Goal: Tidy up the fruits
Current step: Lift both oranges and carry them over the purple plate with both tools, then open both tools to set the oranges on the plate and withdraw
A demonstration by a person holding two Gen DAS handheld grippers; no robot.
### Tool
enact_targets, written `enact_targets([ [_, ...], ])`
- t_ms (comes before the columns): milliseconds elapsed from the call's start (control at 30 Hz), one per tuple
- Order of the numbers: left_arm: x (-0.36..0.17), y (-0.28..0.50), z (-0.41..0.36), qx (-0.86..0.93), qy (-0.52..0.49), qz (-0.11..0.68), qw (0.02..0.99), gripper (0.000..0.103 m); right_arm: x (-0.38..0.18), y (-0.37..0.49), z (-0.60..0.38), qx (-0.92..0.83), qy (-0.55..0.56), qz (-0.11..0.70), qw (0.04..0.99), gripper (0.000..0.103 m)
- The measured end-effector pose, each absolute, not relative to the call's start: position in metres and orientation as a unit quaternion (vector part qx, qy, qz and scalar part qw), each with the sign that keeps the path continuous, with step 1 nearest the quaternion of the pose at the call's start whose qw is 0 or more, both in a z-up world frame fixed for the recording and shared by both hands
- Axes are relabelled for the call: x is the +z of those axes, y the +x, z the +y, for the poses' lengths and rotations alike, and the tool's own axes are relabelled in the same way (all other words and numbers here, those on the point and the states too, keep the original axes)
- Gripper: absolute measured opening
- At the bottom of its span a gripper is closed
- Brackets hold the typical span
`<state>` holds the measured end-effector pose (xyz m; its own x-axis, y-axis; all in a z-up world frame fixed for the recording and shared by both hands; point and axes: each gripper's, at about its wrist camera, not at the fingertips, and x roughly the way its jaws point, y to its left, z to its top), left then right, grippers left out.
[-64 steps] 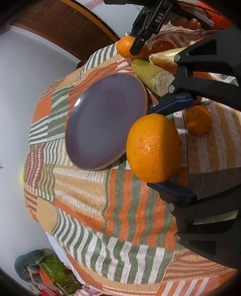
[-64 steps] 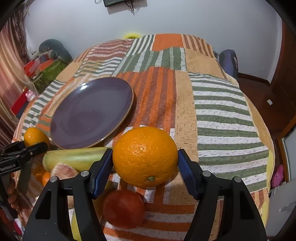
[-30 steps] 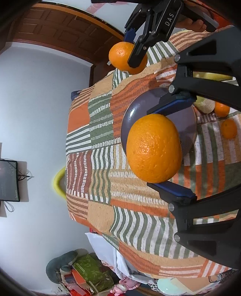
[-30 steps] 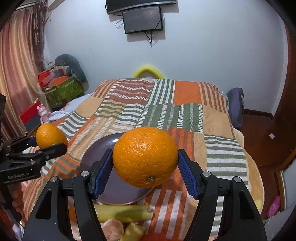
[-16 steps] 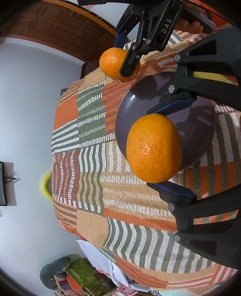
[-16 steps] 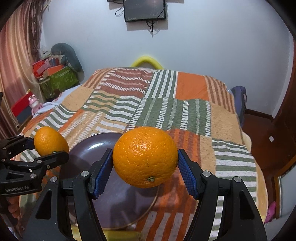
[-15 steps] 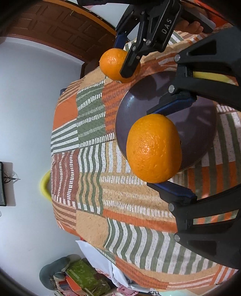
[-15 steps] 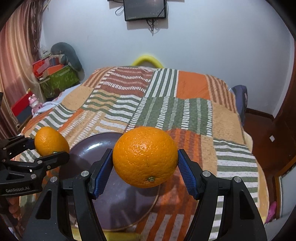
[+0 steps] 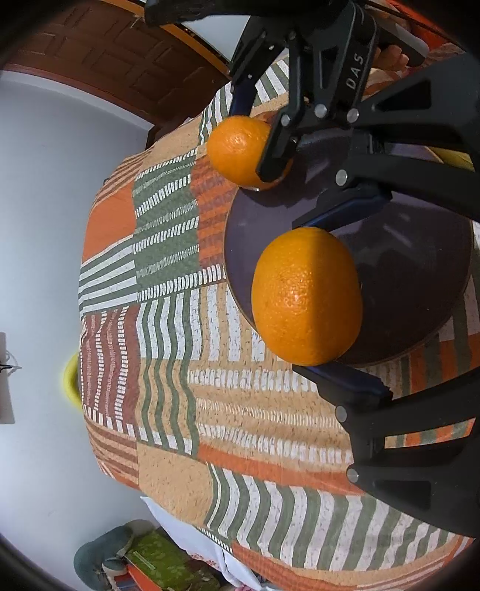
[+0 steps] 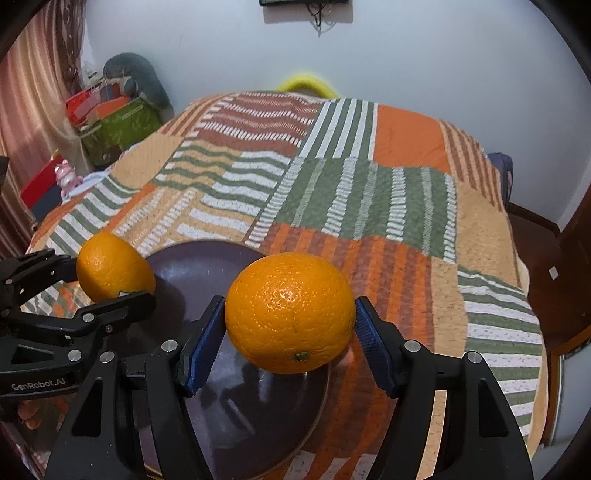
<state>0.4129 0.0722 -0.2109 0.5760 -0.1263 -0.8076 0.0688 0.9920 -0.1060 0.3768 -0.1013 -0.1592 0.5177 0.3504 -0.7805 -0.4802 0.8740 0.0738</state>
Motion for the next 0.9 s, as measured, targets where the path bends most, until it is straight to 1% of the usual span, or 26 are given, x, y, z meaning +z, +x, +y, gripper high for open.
enact_targets([
  [267,-0.223,0.419,0.073,-0.059,-0.04,0.478,0.876,0.066,-0.161,0.374,-0.098,0.243,-0.098,0.425,0.866,0.067],
  [600,-0.224,0.418,0.073,-0.069,-0.056,0.496,0.864,0.068,-0.16,0.366,-0.109,0.247,-0.088,0.44,0.859,0.067],
  [667,-0.218,0.414,0.075,-0.064,-0.058,0.482,0.872,0.07,-0.158,0.362,-0.11,0.249,-0.088,0.437,0.86,0.067],
  [733,-0.209,0.41,0.076,-0.056,-0.054,0.464,0.882,0.08,-0.155,0.358,-0.113,0.255,-0.088,0.432,0.861,0.071],
  [800,-0.202,0.406,0.077,-0.053,-0.052,0.454,0.888,0.082,-0.151,0.354,-0.113,0.255,-0.09,0.426,0.863,0.075],
  [900,-0.19,0.397,0.08,-0.045,-0.049,0.442,0.894,0.083,-0.143,0.348,-0.114,0.25,-0.094,0.415,0.87,0.075],
])
